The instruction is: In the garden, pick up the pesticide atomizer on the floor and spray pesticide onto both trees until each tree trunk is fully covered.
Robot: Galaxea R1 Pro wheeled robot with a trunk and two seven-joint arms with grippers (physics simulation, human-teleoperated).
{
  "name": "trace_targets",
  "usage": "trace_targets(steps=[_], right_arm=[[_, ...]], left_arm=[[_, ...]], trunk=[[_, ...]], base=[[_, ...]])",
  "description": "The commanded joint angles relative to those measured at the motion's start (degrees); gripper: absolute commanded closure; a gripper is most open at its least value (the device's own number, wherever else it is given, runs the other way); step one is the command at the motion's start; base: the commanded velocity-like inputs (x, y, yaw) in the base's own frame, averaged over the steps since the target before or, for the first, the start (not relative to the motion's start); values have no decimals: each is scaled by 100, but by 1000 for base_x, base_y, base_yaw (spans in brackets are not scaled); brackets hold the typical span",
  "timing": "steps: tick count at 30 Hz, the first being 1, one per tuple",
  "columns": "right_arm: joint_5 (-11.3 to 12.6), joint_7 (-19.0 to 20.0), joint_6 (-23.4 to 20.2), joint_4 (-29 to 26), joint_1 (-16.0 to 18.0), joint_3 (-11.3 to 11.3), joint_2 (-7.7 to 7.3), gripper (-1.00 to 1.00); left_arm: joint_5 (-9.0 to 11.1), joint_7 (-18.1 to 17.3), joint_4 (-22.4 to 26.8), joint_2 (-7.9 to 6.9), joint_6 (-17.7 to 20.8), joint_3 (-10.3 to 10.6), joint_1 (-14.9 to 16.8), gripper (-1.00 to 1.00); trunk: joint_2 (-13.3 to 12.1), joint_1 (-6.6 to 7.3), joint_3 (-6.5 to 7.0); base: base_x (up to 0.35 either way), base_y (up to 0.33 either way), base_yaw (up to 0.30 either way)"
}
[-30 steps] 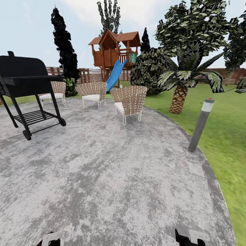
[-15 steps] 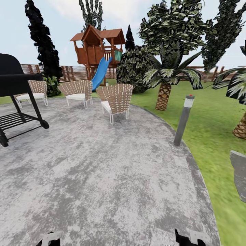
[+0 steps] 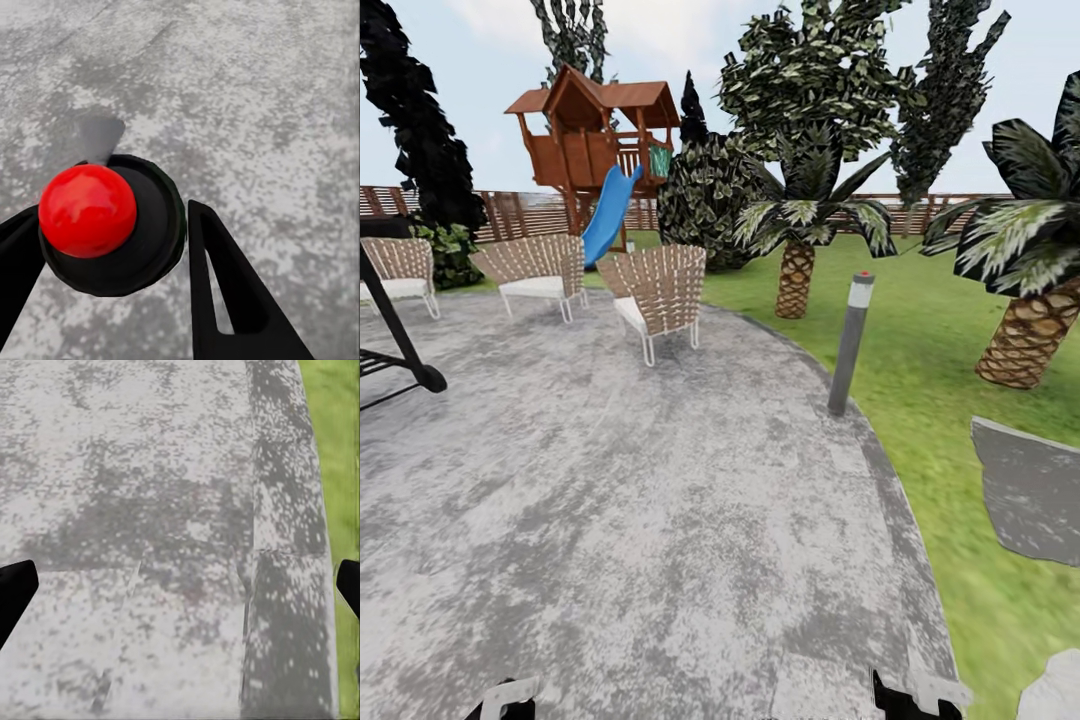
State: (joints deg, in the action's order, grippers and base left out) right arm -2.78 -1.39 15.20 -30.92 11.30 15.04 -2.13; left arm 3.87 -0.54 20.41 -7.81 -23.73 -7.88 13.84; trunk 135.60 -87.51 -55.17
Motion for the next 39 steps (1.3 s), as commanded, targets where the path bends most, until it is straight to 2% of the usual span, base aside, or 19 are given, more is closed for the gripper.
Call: trace_targets(steps=[1,7,17,39], right_arm=[[-29,-14,18,7,6,8,2,-100],[-29,-11,18,7,4,8,2,-100],[-29,-11,18,10,7,8,2,-100],[-29,-11,18,16,5,8,2,-100]], left_arm=[[37,-7,-2,-1,-17,10,0,100],[35,-16,7,-2,-17,9,1,100],[27,8,-2,7,-22,23,-4,100],[25,22,-10,25,-17,23,-4,100]], trunk=[[2,1,-5],[2,1,-5],[2,1,-5],[2,1,-5]], base=[[0,0,-269],[78,-6,-269],[281,-104,-294],[191,-219,-300]])
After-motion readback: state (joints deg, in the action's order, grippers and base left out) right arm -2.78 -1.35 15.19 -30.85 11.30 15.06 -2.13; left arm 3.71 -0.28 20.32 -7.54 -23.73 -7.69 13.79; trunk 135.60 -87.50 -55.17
